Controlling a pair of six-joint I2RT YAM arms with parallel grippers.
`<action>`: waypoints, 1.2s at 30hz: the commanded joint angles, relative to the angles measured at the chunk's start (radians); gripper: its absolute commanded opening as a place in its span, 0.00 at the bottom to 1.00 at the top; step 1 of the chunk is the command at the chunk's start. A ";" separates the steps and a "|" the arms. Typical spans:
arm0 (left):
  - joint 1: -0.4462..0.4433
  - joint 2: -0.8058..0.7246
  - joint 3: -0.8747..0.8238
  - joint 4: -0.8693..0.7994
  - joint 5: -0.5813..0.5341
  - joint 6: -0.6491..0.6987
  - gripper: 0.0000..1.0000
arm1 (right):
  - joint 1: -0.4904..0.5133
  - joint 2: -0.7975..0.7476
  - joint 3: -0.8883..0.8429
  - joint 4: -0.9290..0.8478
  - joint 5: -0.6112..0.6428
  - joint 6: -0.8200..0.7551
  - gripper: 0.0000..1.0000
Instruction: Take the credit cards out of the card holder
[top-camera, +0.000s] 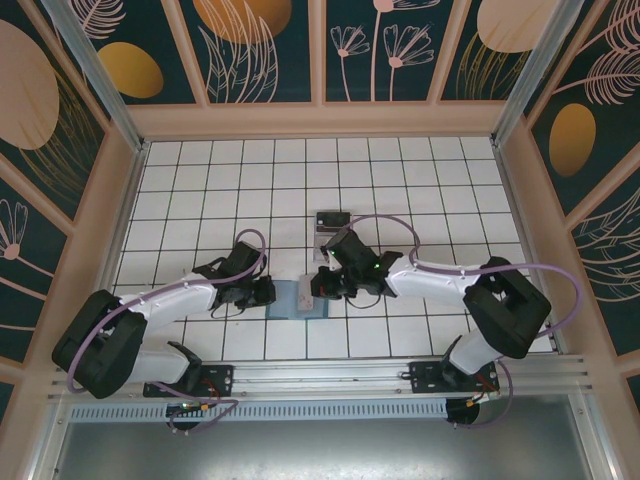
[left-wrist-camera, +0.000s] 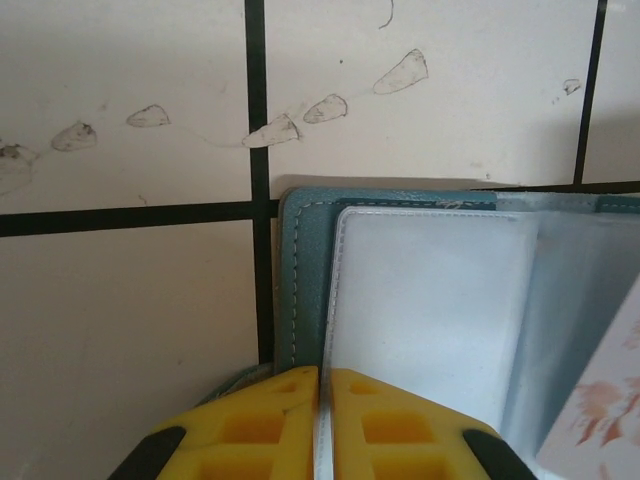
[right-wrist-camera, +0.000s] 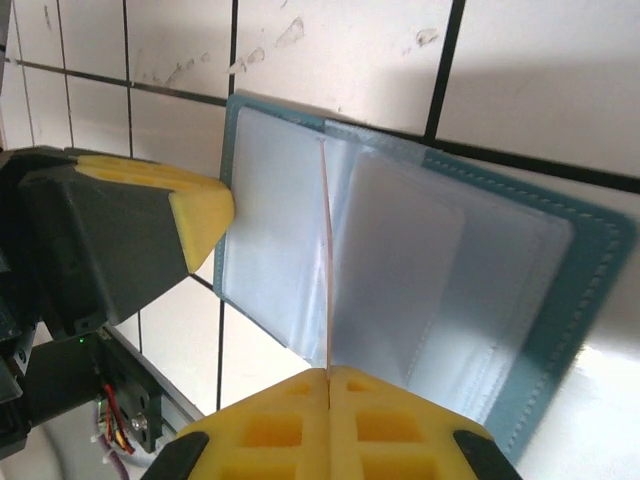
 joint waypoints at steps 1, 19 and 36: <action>0.003 -0.019 0.022 -0.051 -0.011 0.008 0.13 | -0.013 -0.038 0.063 -0.164 0.058 -0.136 0.00; 0.003 -0.020 0.058 -0.075 -0.008 0.026 0.13 | -0.054 0.081 0.454 -0.617 0.235 -0.871 0.00; 0.003 -0.021 0.077 -0.094 -0.011 0.046 0.13 | -0.078 0.212 0.740 -0.908 0.463 -1.468 0.00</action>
